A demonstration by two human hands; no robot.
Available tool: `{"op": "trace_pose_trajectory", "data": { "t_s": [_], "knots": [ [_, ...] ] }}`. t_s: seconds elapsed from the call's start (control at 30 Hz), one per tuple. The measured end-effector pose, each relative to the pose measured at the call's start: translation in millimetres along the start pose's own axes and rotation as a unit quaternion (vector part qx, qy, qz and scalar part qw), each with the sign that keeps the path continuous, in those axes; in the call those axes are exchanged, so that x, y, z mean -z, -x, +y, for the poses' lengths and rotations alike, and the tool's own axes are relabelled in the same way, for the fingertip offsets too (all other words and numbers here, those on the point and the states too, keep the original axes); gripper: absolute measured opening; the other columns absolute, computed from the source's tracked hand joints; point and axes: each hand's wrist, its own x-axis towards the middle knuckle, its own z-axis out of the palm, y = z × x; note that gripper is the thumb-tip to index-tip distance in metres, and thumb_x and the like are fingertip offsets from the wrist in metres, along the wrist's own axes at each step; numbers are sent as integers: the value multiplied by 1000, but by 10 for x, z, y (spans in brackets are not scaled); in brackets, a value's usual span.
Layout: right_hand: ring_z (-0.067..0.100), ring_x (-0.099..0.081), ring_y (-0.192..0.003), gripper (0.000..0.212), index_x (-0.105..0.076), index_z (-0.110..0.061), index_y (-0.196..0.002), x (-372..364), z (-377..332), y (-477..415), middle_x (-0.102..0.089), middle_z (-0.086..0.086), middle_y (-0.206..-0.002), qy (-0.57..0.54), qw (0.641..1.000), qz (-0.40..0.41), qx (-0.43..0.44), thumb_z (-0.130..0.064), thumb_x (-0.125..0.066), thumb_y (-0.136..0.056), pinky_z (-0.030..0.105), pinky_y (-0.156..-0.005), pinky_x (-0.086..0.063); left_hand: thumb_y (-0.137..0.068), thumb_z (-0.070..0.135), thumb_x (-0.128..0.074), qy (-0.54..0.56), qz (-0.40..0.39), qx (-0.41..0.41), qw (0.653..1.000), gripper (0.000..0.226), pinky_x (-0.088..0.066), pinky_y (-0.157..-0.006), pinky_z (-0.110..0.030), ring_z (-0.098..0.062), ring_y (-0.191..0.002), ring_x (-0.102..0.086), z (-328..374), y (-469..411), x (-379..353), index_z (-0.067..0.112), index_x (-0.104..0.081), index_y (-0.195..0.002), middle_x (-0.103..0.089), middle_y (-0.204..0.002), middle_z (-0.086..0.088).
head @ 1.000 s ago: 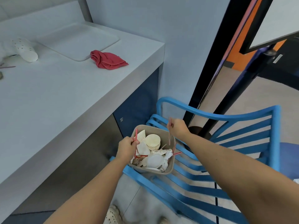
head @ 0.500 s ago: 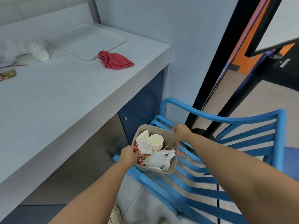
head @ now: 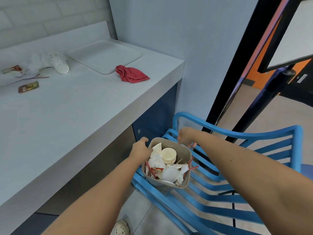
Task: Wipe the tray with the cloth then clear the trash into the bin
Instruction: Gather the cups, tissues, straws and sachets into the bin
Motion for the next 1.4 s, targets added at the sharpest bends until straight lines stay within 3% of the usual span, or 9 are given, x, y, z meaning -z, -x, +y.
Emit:
{"op": "trace_pose_trajectory", "data": {
  "t_s": [0.1,0.27,0.37,0.57,0.7,1.0,1.2,1.27,1.4],
  "knots": [
    [12,-43,-50,21,-58,-8,-79,167,-204,64,-49,1,-61,9,1000,-2,15,-25,-57,-93,19,-47,-35,-91,20,-57,-9,38,-40,998,29,-44,-75,-23,-10,-79,-55,150,13,182,12,-54,-119,-59,-93,0],
    [15,-40,-53,27,-57,-8,-81,523,-660,124,-50,2,-65,16,997,13,69,-33,-58,-91,22,-51,-34,-93,26,-52,-40,101,-86,990,17,-51,-76,-31,-18,-83,-62,327,8,609,13,-63,-94,-68,-92,-4],
    [15,-37,-51,32,-51,-12,-66,763,-1024,220,-46,1,-61,17,994,27,104,-30,-58,-91,22,-51,-32,-94,27,-49,-25,172,-111,978,20,-43,-62,-25,-14,-69,-55,393,17,981,13,-64,-91,-63,-78,-1],
    [15,-36,-53,22,-57,-9,-79,1086,-1686,280,-43,2,-65,13,986,49,158,-27,-56,-92,21,-50,-31,-92,27,-52,-9,276,-103,956,24,-38,-64,-25,-15,-71,-52,215,-109,1683,8,-67,-94,-57,-76,-1],
    [16,-30,-49,32,-50,-12,-62,1218,-2171,220,-37,4,-60,13,977,70,203,-22,-56,-92,22,-45,-26,-92,27,-52,-6,307,-81,948,24,-37,-58,-24,-18,-67,-52,-113,-232,2202,9,-66,-89,-53,-66,1],
    [15,-40,-53,13,-55,-10,-78,1267,-3308,-287,-46,2,-64,-46,962,83,255,-17,-58,-89,21,-46,-35,-94,28,-48,-57,353,26,933,23,-40,-62,-25,-19,-70,-55,-1226,-507,3326,11,-64,-93,-59,-74,-1],
    [17,-48,-85,16,-65,-7,-100,1186,-4041,-553,-52,-1,-95,-25,948,104,298,-15,-57,-89,15,-57,-38,-93,23,-51,-101,375,35,921,20,-44,-74,-29,-20,-88,-52,-1815,-624,3886,9,-65,-98,-54,-106,-10],
    [15,-47,-91,24,-64,-5,-110,1165,-4268,-607,-52,0,-104,-4,946,110,306,-16,-58,-90,18,-63,-39,-91,23,-54,-96,380,45,919,18,-44,-80,-31,-24,-100,-53,-2033,-649,4042,11,-65,-99,-51,-112,-10],
    [22,-50,-118,31,-59,-5,-120,1141,-4659,-711,-52,8,-131,31,944,113,307,-19,-57,-92,27,-95,-39,-89,22,-59,-75,385,66,917,18,-43,-87,-34,-27,-105,-53,-2413,-656,4294,9,-64,-100,-49,-119,-10]
  ]
}}
